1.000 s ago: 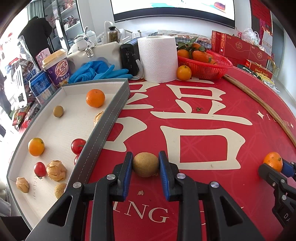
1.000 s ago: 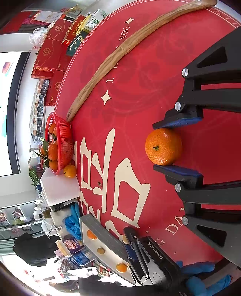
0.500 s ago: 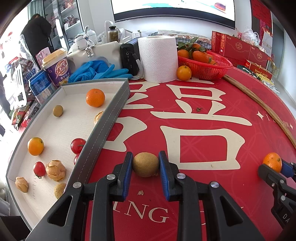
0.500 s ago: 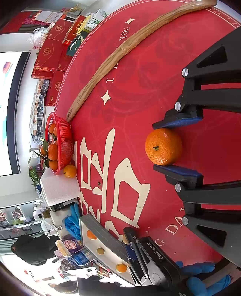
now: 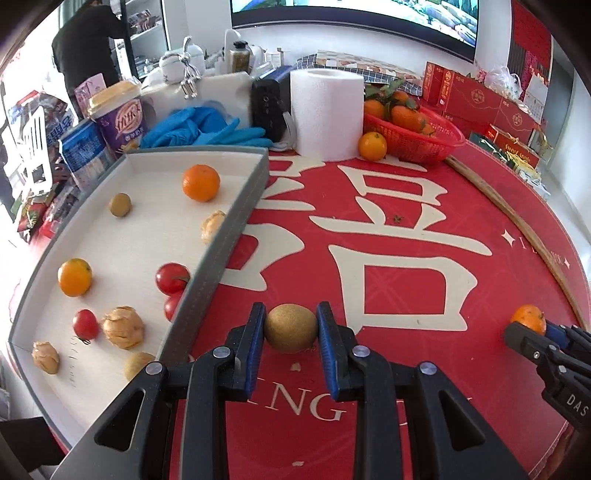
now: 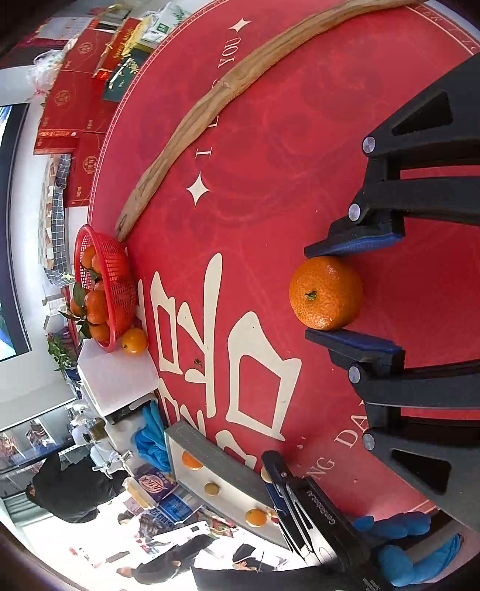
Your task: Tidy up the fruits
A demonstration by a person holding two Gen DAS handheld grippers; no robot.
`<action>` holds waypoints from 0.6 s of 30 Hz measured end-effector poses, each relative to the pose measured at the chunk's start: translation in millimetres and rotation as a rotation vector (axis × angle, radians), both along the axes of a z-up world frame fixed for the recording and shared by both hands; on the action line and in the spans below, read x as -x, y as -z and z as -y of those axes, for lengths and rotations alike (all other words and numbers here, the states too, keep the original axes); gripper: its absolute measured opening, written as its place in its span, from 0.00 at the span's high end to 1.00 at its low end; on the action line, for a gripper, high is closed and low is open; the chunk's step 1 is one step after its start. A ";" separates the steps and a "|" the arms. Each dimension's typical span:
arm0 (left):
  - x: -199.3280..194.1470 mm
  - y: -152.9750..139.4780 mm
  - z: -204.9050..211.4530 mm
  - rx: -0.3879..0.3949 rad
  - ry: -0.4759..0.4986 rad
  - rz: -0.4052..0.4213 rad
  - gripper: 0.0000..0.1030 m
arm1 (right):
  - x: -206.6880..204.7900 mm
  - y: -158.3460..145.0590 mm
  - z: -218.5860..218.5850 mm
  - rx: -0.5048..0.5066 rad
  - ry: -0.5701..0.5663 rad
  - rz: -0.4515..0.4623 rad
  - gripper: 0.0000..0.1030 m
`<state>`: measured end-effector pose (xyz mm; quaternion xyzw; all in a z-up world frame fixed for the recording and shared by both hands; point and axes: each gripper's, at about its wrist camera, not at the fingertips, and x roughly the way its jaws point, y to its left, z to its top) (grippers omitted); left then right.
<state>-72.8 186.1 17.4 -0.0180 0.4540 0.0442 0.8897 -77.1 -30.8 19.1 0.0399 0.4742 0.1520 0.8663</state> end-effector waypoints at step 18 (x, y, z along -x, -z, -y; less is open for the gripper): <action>8.9 -29.6 -23.6 0.023 -0.022 0.066 0.70 | -5.0 -22.0 -29.7 -0.005 -0.066 0.021 0.63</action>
